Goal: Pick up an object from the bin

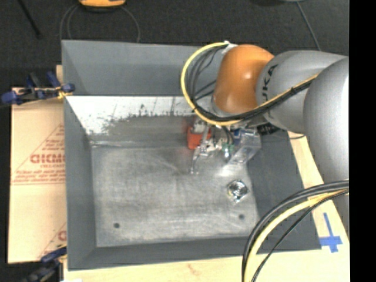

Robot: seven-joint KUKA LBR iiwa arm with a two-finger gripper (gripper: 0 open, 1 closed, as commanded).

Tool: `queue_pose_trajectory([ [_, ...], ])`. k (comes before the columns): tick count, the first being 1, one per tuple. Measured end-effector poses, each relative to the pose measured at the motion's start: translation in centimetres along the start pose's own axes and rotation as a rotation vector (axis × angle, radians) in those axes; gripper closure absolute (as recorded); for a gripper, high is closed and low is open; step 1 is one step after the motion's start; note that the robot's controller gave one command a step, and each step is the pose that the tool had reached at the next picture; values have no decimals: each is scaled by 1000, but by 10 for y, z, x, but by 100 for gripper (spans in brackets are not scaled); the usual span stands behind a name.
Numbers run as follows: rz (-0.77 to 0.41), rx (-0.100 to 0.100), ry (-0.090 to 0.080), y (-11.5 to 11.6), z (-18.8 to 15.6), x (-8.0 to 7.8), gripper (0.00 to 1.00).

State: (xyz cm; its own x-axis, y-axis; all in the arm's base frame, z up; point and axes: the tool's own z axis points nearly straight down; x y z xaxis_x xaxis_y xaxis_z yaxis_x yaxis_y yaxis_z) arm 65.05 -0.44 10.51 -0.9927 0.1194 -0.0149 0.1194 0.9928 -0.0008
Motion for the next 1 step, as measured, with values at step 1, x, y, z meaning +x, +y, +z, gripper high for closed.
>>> queue_pose_trajectory([
  [1, 53, 0, -10, 9, 3, -2, 0],
])
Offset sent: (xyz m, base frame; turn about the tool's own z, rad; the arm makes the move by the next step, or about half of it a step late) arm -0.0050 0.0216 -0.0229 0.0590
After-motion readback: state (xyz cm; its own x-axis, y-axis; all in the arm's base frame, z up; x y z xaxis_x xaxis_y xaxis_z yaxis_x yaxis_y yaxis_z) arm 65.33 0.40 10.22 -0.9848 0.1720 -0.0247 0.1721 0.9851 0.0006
